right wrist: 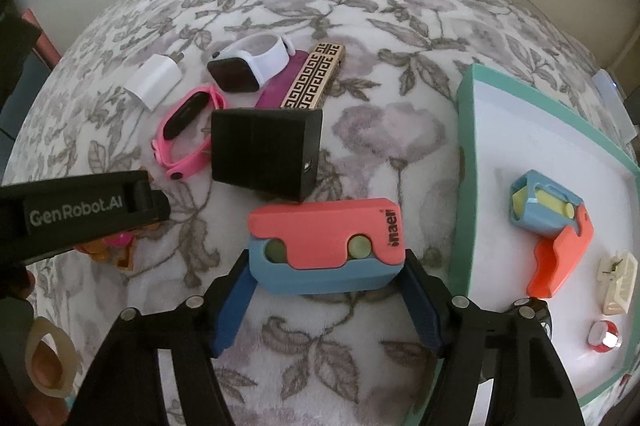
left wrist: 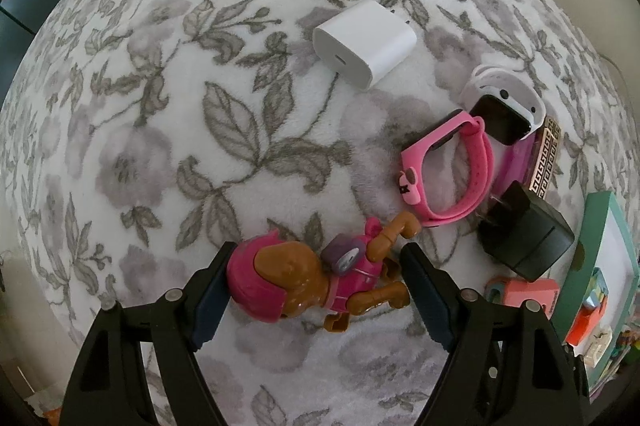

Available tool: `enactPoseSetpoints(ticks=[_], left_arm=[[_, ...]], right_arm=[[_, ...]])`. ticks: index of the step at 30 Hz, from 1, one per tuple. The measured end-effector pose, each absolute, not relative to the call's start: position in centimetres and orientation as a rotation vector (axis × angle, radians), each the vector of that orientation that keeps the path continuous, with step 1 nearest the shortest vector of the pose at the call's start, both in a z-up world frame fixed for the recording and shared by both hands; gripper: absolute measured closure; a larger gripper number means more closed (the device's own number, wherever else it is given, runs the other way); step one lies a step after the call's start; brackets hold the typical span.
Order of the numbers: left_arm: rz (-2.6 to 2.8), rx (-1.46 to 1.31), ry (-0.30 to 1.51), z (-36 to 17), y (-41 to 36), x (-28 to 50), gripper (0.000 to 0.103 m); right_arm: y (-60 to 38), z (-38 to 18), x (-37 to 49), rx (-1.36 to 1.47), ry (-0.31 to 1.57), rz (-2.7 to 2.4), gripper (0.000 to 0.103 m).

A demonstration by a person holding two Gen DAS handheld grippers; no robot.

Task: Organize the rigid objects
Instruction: 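Grasp the pink-and-blue case with the right tool while the left tool grasps the pink-haired doll, then carry the case and doll over the tray and open both tools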

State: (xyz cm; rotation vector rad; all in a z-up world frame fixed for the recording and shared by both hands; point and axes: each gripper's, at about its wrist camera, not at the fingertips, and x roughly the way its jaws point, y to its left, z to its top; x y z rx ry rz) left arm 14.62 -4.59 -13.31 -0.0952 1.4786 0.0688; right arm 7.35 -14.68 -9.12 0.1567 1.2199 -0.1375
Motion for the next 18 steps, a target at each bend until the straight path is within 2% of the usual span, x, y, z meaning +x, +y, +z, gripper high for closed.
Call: enactPoseSetpoints(ticks=[18], left_arm=[[0.075, -0.149, 1.404, -7.5, -1.8, 14.6, 0.021]], right_arm=[[-15.3, -8.3, 7.1, 0.207, 1.214, -0.133, 0.031]])
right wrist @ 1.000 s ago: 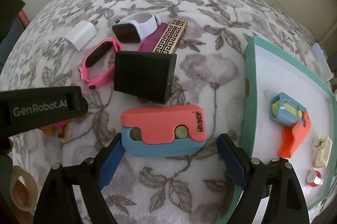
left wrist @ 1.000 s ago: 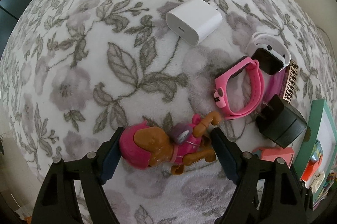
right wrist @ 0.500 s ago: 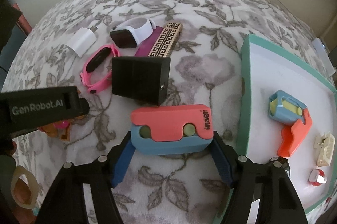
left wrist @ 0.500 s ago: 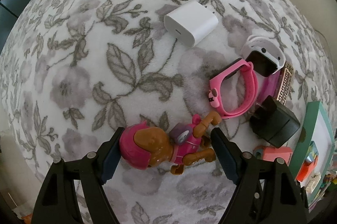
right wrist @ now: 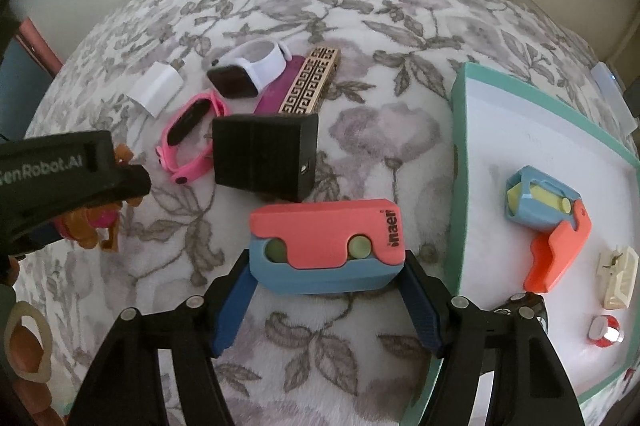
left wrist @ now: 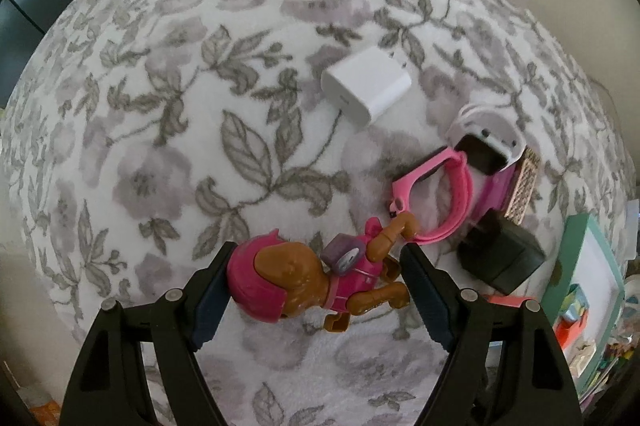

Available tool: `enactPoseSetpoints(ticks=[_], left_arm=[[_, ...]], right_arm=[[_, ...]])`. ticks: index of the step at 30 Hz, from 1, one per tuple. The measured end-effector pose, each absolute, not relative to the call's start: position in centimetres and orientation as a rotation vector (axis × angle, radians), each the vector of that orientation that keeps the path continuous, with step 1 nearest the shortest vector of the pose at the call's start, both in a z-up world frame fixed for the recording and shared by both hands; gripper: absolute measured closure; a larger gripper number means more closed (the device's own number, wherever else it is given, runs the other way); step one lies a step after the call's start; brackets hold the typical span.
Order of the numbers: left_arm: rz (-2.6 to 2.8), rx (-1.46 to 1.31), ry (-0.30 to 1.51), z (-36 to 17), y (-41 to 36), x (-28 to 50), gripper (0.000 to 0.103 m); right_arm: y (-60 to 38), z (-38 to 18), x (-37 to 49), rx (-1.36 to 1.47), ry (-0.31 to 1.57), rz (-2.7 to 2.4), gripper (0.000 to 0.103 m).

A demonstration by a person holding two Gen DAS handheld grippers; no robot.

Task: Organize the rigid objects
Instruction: 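Carry the case and doll over the tray and open both tools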

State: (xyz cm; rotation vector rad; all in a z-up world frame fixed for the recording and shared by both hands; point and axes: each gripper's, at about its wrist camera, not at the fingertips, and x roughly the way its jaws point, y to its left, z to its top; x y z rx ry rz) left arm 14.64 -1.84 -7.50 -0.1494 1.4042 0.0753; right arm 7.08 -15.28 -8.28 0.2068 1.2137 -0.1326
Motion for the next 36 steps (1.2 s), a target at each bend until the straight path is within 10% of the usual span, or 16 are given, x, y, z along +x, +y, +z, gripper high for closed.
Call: enactPoseSetpoints(ticks=[18, 36], left_arm=[[0.007, -0.145, 1.135, 3.6, -2.5, 12.1, 0.021], [-0.219, 0.038, 1.107, 3.4, -15.4, 9.6, 0.021]], right_arm=[[-23.0, 0.9, 4.0, 0.342, 1.001, -0.247, 0.031], [-35.6, 0.1, 0.5, 0.489, 0.997, -0.475, 0.031]])
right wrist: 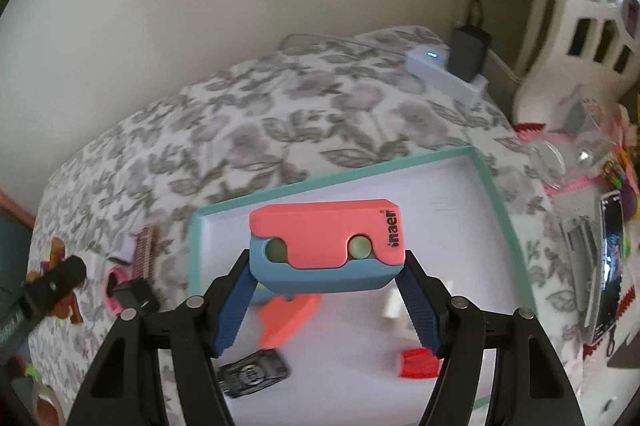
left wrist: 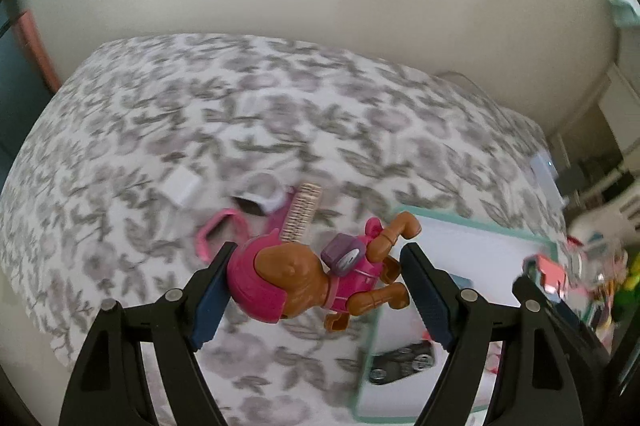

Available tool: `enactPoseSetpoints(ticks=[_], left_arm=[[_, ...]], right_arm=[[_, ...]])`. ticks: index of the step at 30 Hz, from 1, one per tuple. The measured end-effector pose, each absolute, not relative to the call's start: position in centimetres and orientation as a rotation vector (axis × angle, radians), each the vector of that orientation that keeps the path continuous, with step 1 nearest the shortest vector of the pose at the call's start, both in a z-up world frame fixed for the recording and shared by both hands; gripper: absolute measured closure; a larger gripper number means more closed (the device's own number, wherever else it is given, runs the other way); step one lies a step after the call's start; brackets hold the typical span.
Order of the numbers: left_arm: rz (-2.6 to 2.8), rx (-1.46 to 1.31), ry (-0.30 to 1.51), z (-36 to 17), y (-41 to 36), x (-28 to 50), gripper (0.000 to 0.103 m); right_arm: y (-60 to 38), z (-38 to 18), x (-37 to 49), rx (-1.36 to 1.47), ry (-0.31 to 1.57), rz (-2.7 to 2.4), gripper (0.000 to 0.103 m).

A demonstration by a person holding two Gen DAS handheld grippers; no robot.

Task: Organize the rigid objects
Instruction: 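Carry the case and doll over the tray and open both tools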

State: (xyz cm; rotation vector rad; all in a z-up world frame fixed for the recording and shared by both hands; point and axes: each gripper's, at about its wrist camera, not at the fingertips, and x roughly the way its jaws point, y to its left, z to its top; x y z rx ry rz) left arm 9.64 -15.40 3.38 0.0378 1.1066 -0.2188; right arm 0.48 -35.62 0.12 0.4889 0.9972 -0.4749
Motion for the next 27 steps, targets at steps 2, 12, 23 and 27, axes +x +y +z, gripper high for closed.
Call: enactPoseSetpoints(ticks=[2, 12, 23, 27], left_arm=[[-0.251, 0.068, 1.111, 2.8, -17.2, 9.3, 0.021], [-0.313, 0.164, 1.104, 0.5, -22.5, 8.7, 0.021], [-0.334, 0.208, 1.117, -1.5, -25.2, 8.7, 0.021], [-0.331, 0.221, 1.133, -2.4, -25.6, 8.8, 0.021]], right_arm=[[-36.8, -0.2, 0.1, 0.509, 1.000, -0.497, 0.031], [-40.6, -2.1, -0.6, 0.565, 1.026, -0.563, 0.031], [-42.3, -3.5, -0.9, 0.569, 1.065, -0.610, 0.031], [-42.5, -4.1, -0.8, 0.559, 1.082, -0.620, 0.031]])
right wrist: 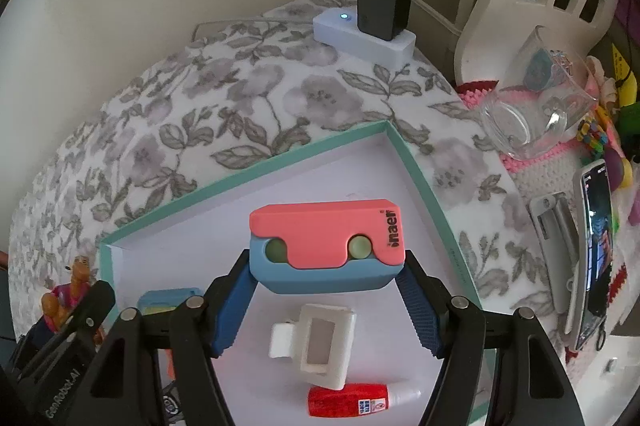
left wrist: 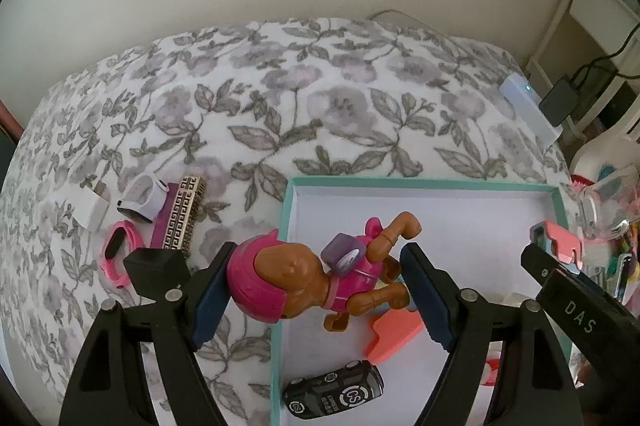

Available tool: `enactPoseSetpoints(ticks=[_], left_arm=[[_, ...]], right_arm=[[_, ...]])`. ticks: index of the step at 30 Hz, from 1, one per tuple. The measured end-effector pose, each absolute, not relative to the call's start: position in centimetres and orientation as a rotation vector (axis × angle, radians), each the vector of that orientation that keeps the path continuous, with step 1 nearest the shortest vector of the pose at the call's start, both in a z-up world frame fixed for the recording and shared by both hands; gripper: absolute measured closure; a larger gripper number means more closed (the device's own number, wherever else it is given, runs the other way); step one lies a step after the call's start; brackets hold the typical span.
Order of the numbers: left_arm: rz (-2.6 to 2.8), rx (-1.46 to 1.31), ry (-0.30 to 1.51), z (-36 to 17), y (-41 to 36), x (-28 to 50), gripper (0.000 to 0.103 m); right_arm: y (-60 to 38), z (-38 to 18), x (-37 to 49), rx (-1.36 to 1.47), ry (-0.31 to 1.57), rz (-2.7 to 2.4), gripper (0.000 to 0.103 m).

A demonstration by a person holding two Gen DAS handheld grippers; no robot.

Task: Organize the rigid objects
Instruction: 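Carry the case and doll over the tray and open both tools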

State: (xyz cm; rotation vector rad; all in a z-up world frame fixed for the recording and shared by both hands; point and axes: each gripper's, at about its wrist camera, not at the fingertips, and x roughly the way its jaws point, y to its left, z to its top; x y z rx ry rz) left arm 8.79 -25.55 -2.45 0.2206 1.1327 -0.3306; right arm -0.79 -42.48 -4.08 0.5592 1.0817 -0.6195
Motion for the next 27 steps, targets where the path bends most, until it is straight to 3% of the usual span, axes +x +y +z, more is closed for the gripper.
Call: enactPoseSetpoints(ticks=[27], left_arm=[[-0.372, 0.218, 1.181, -3.5, -26.1, 8.6, 0.021]], right_arm=[[-42.5, -4.8, -0.6, 0.520, 1.123, -0.629, 0.030]])
